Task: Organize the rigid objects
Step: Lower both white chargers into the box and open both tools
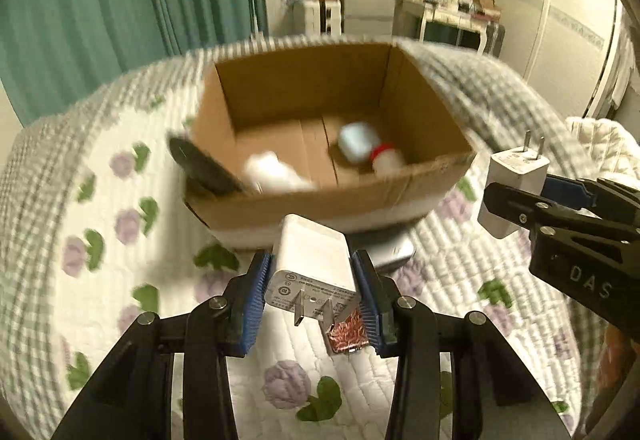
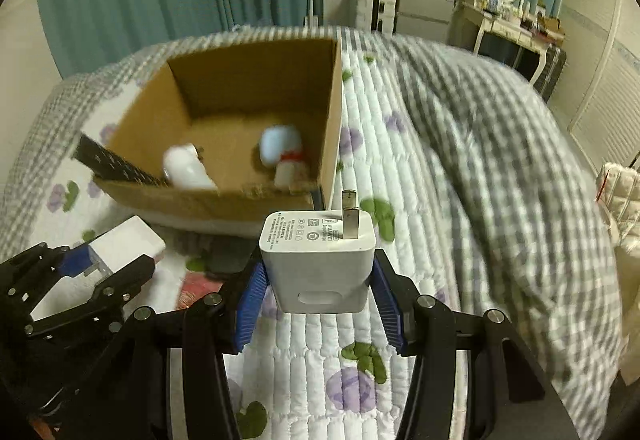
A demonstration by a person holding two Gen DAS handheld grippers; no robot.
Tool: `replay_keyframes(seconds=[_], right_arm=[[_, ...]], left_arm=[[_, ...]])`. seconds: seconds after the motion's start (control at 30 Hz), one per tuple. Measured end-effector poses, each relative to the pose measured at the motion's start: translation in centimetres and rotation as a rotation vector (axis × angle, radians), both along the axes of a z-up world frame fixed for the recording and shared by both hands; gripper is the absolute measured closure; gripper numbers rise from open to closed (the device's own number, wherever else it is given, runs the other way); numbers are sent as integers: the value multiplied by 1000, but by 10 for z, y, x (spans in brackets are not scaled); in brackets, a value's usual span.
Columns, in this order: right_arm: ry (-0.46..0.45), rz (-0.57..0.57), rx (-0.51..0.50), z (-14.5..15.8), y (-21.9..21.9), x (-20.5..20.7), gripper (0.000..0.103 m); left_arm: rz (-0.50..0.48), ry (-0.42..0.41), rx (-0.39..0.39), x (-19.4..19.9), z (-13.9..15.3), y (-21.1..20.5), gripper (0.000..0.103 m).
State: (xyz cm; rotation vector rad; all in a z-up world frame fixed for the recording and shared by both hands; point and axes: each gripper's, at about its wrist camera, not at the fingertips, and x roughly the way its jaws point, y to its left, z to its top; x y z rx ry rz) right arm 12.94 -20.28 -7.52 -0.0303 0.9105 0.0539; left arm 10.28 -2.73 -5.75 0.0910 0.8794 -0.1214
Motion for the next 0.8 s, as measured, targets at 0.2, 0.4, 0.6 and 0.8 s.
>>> replay_keyframes(seconds=[0.2,0.4,0.6,0.8], right_arm=[[-79,35,18,53,6,-1,53],[-156,84,18,97,17,17,53],[-191,125,24,112,26,54,53],[-171,124,26,89,20,99,53]], left_arm=[[9,-110,-26,7,49,2,61],[23,-192,-32,35,73,4,61],[22,-172,-8,82,55,-1,61],[1,-120,-6,122,16,-16,60]])
